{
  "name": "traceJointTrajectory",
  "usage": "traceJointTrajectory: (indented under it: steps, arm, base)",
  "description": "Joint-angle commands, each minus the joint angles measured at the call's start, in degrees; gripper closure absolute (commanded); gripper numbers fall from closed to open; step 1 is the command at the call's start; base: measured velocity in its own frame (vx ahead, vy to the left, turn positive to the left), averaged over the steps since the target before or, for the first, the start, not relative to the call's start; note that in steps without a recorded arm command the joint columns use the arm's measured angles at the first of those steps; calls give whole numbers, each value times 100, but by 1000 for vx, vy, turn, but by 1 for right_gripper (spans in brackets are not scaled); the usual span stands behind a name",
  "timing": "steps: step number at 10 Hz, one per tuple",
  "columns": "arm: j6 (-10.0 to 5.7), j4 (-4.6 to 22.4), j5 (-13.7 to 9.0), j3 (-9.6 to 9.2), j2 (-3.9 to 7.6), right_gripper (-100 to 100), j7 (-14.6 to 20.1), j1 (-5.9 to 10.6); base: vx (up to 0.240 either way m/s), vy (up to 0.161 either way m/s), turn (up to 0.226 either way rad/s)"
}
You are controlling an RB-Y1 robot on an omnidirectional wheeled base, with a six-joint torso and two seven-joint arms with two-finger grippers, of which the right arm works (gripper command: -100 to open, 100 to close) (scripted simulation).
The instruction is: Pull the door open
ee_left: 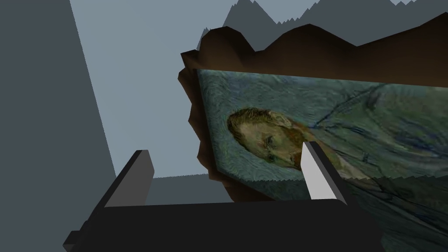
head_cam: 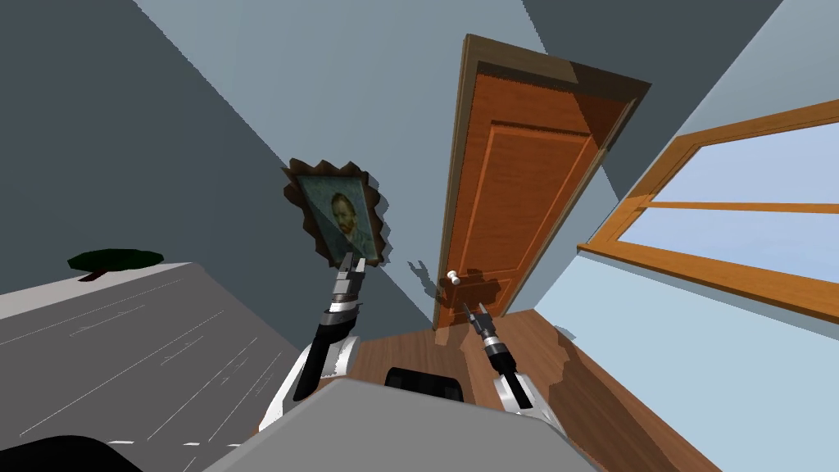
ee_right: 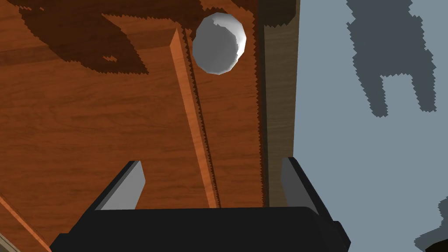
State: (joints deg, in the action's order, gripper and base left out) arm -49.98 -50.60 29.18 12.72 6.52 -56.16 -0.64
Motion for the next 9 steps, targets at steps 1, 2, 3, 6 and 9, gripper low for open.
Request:
traceJointTrajectory:
  steps: [1,2,3,6,9]
  arm:
    - [-43,190,57,28,5,-100,-148,58]
    - [-63,306,92,44,6,-100,-233,98]
    - [-78,399,120,57,6,-100,-301,130]
    - [-143,780,235,111,7,-100,-581,261]
    - [-262,871,141,215,113,-100,-529,233]
  base:
    - [55,-44,80]
    - [53,-44,78]
    - [47,-49,75]
    - [59,-51,79]
    - [105,73,89]
